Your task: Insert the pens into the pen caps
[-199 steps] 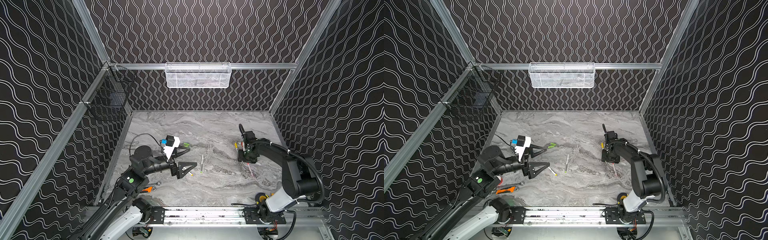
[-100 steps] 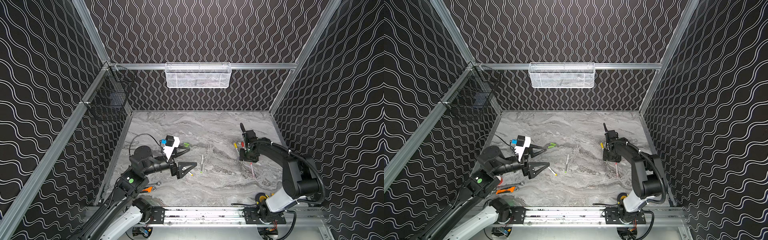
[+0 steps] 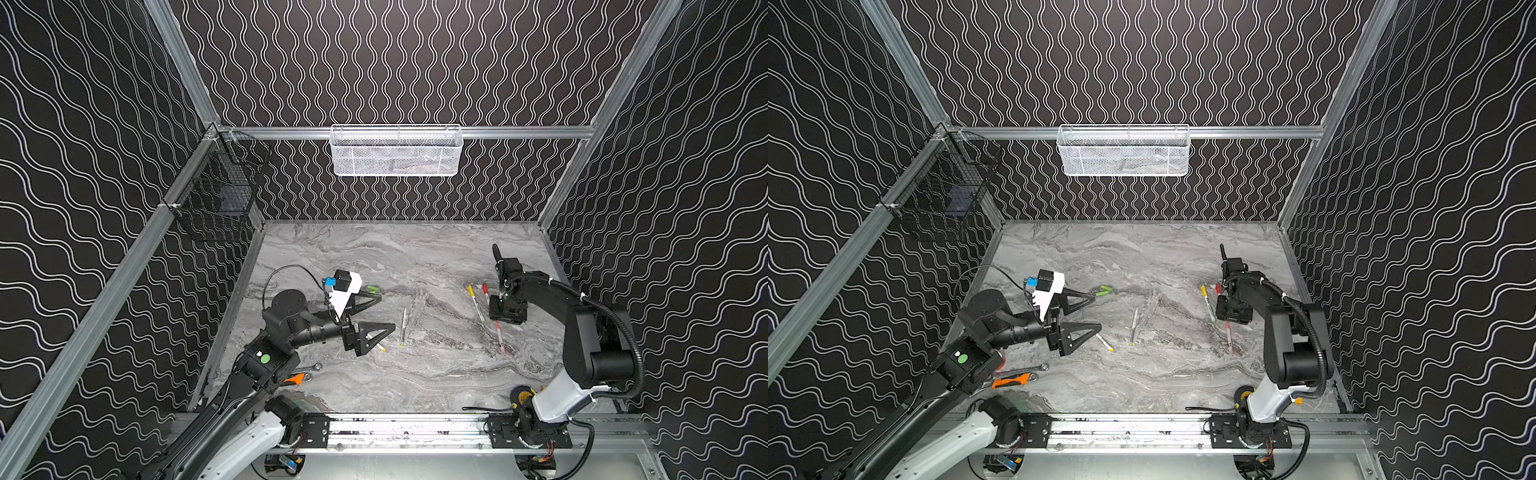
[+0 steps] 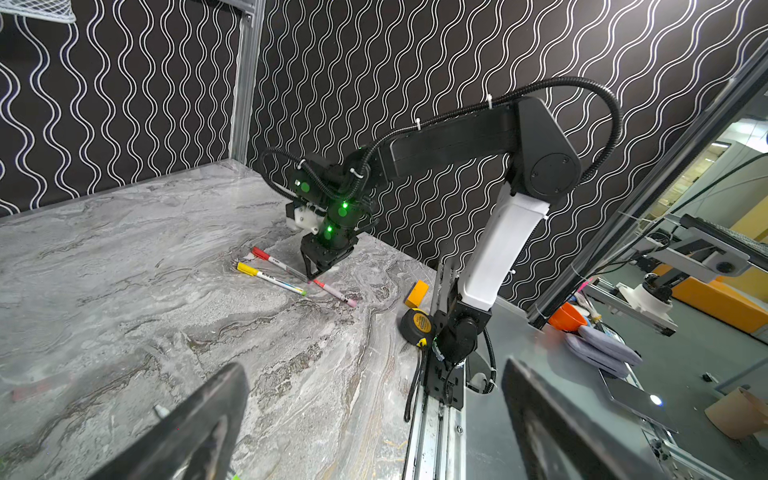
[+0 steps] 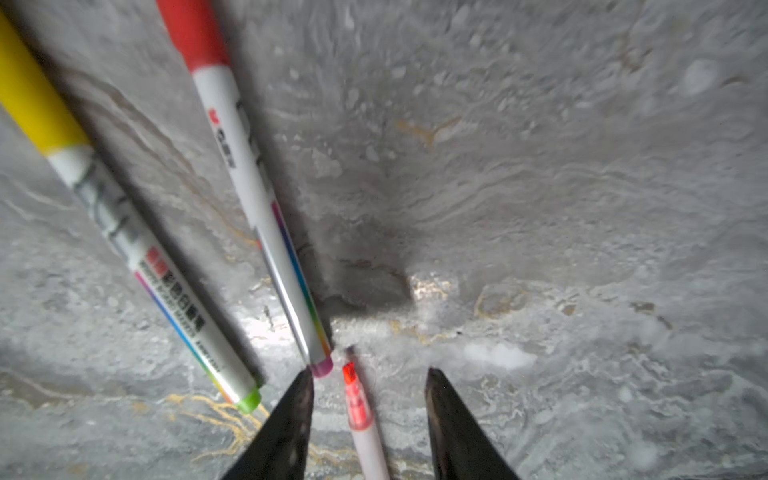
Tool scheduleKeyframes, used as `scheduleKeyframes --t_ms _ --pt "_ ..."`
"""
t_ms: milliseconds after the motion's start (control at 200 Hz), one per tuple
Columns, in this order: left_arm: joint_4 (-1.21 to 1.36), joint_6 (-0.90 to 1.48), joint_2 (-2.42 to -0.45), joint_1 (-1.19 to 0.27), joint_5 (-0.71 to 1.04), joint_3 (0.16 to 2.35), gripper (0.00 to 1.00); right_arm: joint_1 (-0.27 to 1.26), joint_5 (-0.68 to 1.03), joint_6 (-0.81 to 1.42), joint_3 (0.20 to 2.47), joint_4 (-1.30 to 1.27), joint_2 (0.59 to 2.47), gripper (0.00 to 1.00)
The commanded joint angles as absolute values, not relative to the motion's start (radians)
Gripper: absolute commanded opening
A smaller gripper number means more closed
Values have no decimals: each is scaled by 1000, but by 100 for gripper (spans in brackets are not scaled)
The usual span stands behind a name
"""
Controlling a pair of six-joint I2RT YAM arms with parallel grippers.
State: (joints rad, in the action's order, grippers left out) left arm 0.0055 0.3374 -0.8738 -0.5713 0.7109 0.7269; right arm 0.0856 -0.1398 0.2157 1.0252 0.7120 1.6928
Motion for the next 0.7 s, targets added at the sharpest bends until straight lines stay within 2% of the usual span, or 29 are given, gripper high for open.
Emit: scheduleKeyframes --t_ms 0,255,501,696 --pt "33 337 -875 -570 706 730 99 86 -143 190 1042 762 1723 42" --pt "26 334 -879 -570 700 731 99 107 -94 161 1055 771 1769 34" --pt "30 334 -883 -569 694 727 99 125 -78 151 1060 775 1781 18" --pt "38 338 -899 -569 703 730 99 140 -72 150 1054 779 1770 10"
